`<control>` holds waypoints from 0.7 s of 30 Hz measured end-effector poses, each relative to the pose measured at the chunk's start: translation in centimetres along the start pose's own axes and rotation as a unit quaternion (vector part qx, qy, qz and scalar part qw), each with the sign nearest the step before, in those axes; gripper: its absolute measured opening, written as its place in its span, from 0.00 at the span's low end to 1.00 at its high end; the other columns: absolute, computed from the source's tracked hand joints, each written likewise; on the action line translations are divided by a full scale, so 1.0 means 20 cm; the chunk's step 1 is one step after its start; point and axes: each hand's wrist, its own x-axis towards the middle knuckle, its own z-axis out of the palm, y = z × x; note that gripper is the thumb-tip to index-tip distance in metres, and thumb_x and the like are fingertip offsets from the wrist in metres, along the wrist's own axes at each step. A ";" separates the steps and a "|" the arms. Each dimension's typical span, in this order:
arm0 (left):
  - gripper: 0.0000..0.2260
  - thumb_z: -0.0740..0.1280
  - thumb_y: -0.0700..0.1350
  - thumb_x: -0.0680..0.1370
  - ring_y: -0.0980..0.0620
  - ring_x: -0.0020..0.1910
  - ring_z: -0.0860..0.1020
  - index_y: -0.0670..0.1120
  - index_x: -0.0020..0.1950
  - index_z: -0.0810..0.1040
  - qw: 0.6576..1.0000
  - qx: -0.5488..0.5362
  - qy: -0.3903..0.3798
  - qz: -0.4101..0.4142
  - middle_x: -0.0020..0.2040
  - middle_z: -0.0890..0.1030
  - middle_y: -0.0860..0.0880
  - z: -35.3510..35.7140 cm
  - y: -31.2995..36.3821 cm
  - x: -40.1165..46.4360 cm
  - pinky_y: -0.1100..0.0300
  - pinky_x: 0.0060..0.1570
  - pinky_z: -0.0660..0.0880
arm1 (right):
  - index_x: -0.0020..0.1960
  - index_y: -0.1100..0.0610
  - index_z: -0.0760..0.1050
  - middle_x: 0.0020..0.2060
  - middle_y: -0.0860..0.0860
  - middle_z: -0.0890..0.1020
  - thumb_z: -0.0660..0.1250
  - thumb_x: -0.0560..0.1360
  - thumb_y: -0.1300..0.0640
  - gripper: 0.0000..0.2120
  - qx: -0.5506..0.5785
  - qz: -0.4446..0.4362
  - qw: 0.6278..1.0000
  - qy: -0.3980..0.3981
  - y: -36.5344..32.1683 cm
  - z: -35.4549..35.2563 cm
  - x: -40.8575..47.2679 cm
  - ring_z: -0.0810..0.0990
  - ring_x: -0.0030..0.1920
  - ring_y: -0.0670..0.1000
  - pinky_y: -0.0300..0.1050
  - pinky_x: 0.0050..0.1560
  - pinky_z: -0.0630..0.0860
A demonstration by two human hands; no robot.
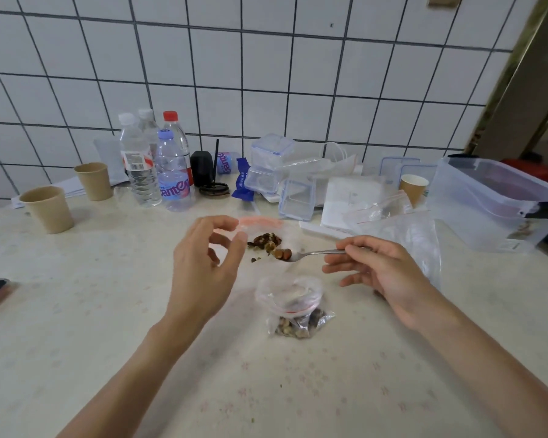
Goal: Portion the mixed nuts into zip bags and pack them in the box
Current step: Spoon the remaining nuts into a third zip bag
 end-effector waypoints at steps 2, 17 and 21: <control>0.05 0.67 0.57 0.81 0.59 0.42 0.81 0.58 0.52 0.79 0.997 -0.003 -0.071 -0.041 0.48 0.82 0.61 0.03 0.01 -0.03 0.66 0.38 0.77 | 0.57 0.65 0.79 0.49 0.62 0.87 0.62 0.84 0.64 0.08 -0.009 0.002 1.000 -0.004 0.00 -0.04 -0.06 0.88 0.51 0.62 0.52 0.45 0.81; 0.05 0.71 0.50 0.81 0.54 0.28 0.83 0.52 0.46 0.84 0.951 0.000 -0.296 -0.094 0.31 0.82 0.56 0.07 -0.01 -0.10 0.66 0.34 0.77 | 0.57 0.52 0.82 0.47 0.47 0.86 0.67 0.82 0.62 0.09 -0.594 -0.326 0.725 -0.129 -0.11 -0.08 -0.43 0.85 0.47 0.49 0.51 0.47 0.81; 0.03 0.72 0.50 0.80 0.52 0.28 0.83 0.52 0.49 0.84 0.946 -0.036 -0.312 -0.084 0.30 0.80 0.51 0.02 0.00 -0.05 0.68 0.36 0.77 | 0.55 0.59 0.84 0.48 0.50 0.86 0.78 0.69 0.70 0.16 -0.634 -0.393 0.654 -0.128 -0.14 -0.08 -0.48 0.86 0.49 0.51 0.50 0.45 0.83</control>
